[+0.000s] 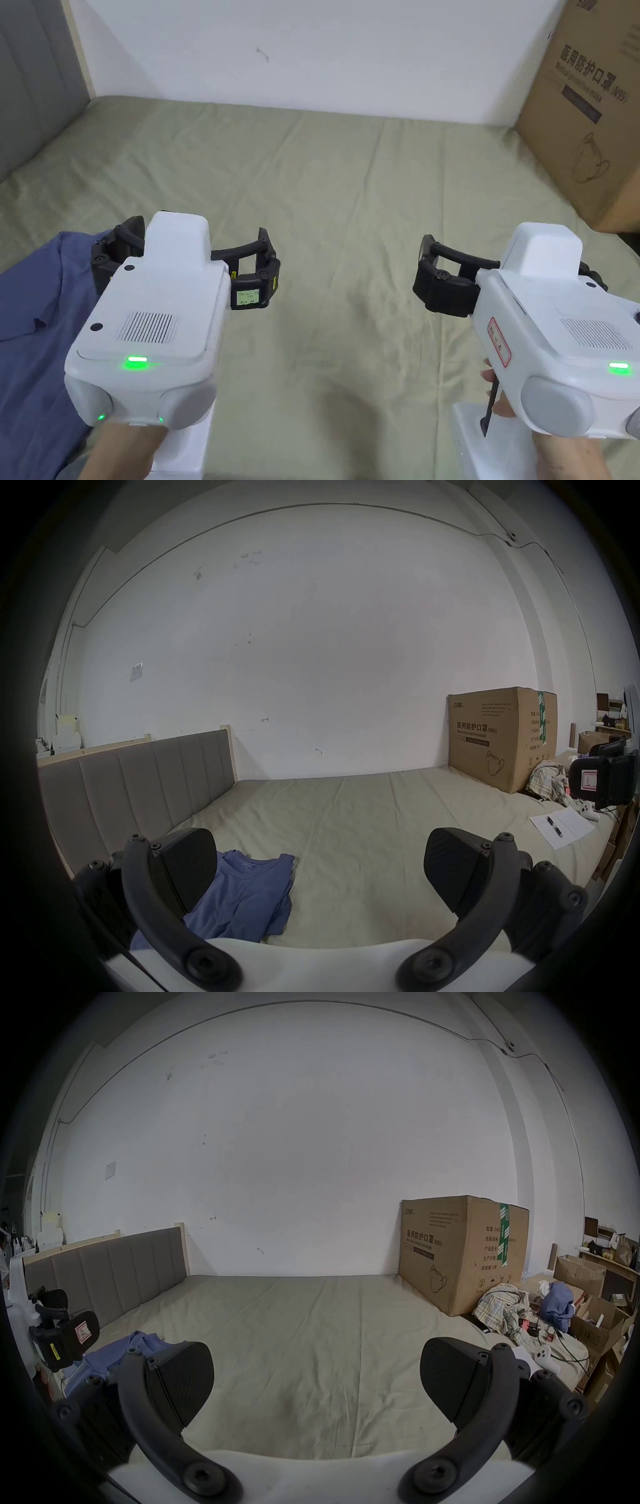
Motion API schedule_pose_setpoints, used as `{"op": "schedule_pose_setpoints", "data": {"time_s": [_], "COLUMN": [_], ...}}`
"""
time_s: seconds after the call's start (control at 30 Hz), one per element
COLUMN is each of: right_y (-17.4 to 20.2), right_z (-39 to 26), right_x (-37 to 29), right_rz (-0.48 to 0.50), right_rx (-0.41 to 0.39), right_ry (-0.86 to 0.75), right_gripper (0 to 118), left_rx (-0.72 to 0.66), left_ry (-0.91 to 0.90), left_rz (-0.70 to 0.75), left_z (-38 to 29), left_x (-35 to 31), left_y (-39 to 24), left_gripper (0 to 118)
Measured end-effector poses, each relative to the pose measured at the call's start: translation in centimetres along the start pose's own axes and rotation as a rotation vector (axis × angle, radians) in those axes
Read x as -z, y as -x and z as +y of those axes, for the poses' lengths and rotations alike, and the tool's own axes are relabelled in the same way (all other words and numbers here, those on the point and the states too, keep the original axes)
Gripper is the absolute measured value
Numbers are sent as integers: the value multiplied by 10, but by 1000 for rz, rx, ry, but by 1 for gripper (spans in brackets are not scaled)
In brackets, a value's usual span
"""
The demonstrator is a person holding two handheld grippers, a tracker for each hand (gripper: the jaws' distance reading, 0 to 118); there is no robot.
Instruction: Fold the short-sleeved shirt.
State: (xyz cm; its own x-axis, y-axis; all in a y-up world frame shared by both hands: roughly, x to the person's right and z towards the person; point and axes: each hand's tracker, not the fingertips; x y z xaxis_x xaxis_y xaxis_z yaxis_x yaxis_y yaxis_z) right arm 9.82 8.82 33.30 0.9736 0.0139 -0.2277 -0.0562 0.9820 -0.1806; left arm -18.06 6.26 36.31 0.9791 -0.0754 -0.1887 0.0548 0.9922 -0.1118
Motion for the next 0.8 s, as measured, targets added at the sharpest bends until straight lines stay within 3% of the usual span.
{"op": "schedule_pose_setpoints", "data": {"time_s": [0.17, 0.2, 0.23, 0.27, 0.3, 0.33, 0.37, 0.47, 0.8], "right_y": [1, 2, 2, 2, 3, 3, 3, -2, 0], "right_z": [0, 0, 0, 1, 2, 2, 3, 4, 6], "right_x": [0, -1, -2, -3, -4, -4, -3, -6, -8], "right_rz": [1, 0, 2, 4, 5, -2, -2, 18, 8], "right_rx": [-7, -10, -12, -23, -26, -30, -28, -1, -24], "right_ry": [6, 6, 7, 6, -1, -4, 0, 6, 1], "right_gripper": [116, 111, 101, 73, 43, 12, 0, 0, 0], "left_rx": [4, 2, -1, -2, -1, -2, -6, 16, 33], "left_ry": [7, 9, 8, 9, 11, 7, -1, -10, -12], "left_rz": [0, -5, -8, -9, -2, -3, -2, -33, -42], "left_z": [1, 2, 3, 5, 6, 6, 7, 10, 12], "left_x": [0, -1, -3, -4, -4, -3, -5, -13, -19], "left_y": [-1, 0, 0, 0, 0, 0, 2, 5, 2], "left_gripper": [118, 110, 91, 62, 19, 4, 2, 0, 0]}}
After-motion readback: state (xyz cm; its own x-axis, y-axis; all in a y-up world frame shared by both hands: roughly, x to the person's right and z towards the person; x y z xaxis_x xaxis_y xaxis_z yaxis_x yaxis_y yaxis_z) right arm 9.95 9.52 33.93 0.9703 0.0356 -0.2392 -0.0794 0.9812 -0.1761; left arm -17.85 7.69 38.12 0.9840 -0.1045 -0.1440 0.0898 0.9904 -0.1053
